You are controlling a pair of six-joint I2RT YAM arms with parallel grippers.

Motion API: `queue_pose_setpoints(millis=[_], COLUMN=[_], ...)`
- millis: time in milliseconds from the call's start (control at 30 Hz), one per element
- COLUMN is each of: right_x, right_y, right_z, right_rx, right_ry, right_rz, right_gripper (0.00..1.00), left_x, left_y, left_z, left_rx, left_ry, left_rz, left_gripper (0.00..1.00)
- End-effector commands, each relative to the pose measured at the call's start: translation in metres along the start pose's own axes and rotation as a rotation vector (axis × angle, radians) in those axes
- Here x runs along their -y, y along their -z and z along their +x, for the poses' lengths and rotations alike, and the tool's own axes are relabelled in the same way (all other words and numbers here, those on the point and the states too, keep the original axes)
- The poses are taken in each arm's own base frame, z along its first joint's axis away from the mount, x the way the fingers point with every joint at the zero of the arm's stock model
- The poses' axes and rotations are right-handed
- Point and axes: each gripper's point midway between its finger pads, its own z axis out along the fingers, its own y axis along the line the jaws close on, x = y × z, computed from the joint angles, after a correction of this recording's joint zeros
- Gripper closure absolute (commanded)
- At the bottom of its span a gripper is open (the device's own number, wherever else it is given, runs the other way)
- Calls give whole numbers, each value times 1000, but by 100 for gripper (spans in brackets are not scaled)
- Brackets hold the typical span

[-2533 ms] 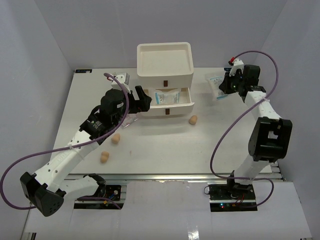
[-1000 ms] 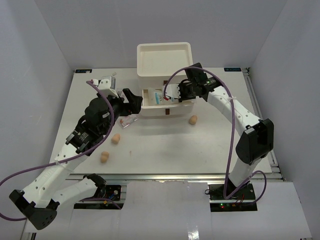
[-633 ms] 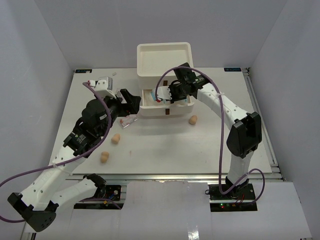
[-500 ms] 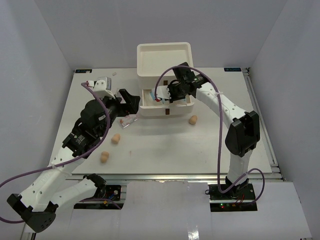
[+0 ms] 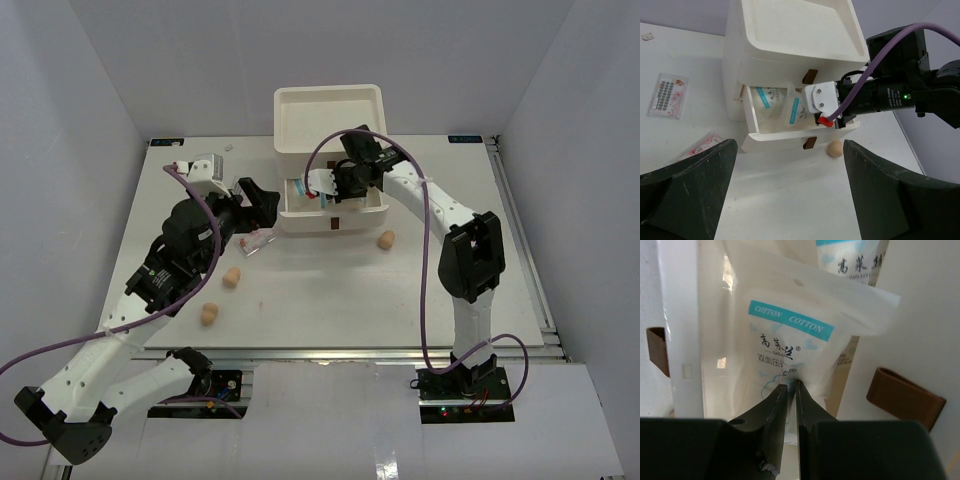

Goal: Organize the makeup

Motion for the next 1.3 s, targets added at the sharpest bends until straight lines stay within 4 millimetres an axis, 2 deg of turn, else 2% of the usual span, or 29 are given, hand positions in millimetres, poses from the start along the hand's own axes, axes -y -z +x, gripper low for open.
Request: queue_pose_setpoints(millis=[0, 167, 300, 400, 500, 600, 667, 733, 867, 900, 1267], right_x=[15, 17, 20, 23, 28, 42, 43, 41, 36, 36, 33], right_y=[21, 36, 48, 62, 79, 99, 102, 98, 71, 63, 9], right_z=[32, 43, 39, 23, -5, -30, -41, -50, -49, -47, -26], right_rx=[-58, -62, -35, 38, 154, 250, 308, 366, 369, 356, 223], right_ry=[-60, -74, -78, -76, -110, -168, -212, -259, -393, -412, -502], right_rz=[68, 89, 108, 117, 118, 140, 129, 110, 99, 95, 174], right_gripper=[82, 77, 62, 52, 43, 44, 47, 55, 86, 91, 92], left_x=[-6, -3, 0, 1, 1, 0, 1, 2, 2, 2, -1], left_y=[1, -5, -9, -9, -7, -7, -7, -7, -6, -6, -1], left_z=[-1, 3, 4, 2, 1, 2, 2, 2, 1, 1, 0], left_rx=[6, -7, -14, -13, -8, -9, -8, -10, -8, -8, -1], left_ry=[-6, -12, -19, -22, -19, -15, -14, -13, -12, -13, 1], left_rz=[-23, -12, -3, 1, 1, 0, 4, 6, 8, 8, -2], left_gripper=[2, 2, 2, 2, 2, 2, 2, 2, 2, 2, 2])
